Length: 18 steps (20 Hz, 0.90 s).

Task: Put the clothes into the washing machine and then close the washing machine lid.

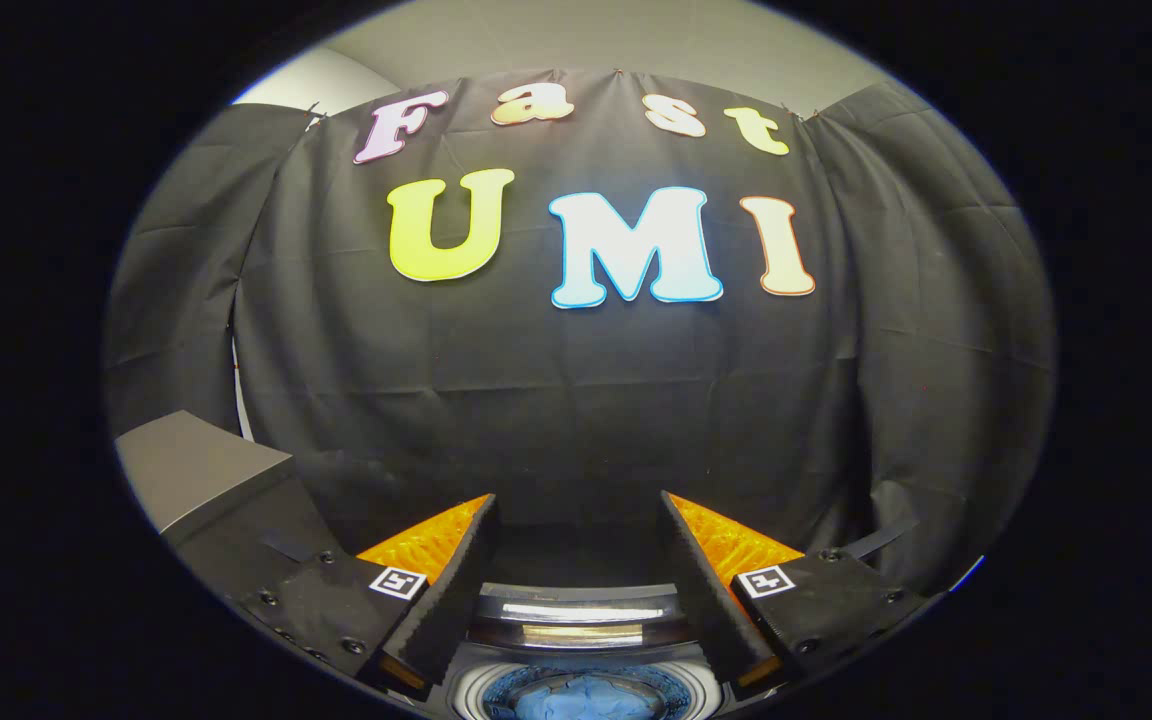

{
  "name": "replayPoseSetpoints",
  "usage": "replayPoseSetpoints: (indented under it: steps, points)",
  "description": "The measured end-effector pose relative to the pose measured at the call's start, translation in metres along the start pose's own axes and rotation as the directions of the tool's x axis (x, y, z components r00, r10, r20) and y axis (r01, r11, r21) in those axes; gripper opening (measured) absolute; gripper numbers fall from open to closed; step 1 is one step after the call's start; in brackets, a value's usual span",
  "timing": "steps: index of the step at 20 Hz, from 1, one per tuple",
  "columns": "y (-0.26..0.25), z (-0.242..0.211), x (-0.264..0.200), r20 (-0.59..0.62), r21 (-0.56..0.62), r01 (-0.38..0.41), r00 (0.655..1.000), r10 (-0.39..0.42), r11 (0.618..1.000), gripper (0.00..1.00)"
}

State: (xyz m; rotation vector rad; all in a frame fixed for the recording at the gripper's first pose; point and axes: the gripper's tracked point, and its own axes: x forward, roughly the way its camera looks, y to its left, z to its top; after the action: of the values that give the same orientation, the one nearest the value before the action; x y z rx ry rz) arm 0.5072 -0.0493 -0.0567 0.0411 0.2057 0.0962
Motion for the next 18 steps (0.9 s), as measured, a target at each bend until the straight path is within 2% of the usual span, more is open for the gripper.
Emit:
replayPoseSetpoints:
  steps: [16,18]
  points:
    - [0.002,-0.041,-0.053,-0.056,-0.007,-0.004,0.998,0.004,1.000,0.97]
    - [-0.003,-0.060,-0.057,-0.106,-0.023,0.008,0.994,-0.011,1.000,0.97]
